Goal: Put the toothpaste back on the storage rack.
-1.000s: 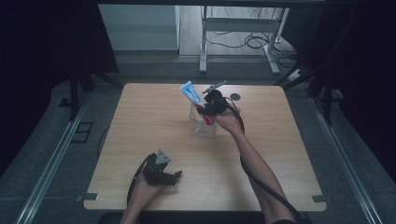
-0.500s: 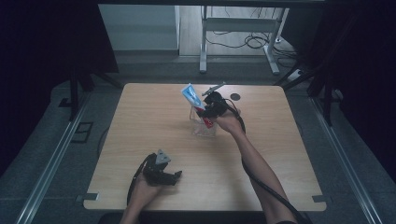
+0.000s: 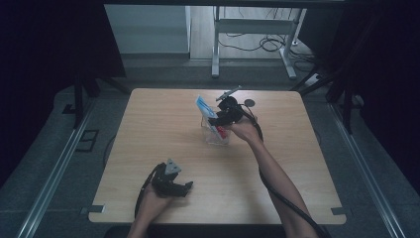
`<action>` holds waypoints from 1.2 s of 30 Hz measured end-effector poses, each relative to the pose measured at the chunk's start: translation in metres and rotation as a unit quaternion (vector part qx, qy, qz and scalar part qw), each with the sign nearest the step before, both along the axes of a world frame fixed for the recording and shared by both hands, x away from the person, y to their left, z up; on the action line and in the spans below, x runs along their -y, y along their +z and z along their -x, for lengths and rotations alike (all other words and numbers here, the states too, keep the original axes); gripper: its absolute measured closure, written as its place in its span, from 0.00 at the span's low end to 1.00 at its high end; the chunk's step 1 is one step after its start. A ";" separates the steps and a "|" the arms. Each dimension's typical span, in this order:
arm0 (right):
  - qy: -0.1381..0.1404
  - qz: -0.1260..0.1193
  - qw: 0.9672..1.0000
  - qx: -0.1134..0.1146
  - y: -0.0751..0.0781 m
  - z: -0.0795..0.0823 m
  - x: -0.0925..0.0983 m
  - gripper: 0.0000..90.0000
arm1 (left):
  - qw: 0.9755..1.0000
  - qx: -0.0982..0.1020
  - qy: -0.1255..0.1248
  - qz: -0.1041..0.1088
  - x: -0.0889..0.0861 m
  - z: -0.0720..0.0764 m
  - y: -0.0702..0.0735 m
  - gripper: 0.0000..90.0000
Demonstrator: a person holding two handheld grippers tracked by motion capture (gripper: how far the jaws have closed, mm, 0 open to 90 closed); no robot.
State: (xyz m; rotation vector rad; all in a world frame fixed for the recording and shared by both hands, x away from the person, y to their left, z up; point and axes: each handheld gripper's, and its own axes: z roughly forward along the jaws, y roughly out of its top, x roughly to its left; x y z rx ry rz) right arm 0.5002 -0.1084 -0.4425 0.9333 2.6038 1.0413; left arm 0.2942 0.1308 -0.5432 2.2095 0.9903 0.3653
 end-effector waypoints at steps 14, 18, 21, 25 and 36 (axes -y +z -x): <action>0.001 -0.003 1.000 0.022 0.010 0.009 0.003 0.26 | 1.000 0.000 0.000 0.000 0.000 0.000 0.000 0.15; 0.003 -0.006 1.000 0.022 0.013 0.012 0.005 0.22 | 1.000 0.000 0.000 0.000 0.000 0.000 0.000 0.15; 0.007 -0.006 1.000 0.022 0.016 0.015 0.006 0.19 | 1.000 0.000 0.000 0.000 0.000 0.000 0.000 0.15; 0.011 -0.005 1.000 0.021 0.018 0.017 0.008 0.16 | 1.000 0.000 0.000 0.000 0.000 0.000 0.000 0.15; 0.017 -0.005 0.999 0.027 0.023 0.026 0.012 0.14 | 1.000 0.000 0.000 0.000 0.000 0.000 0.000 0.15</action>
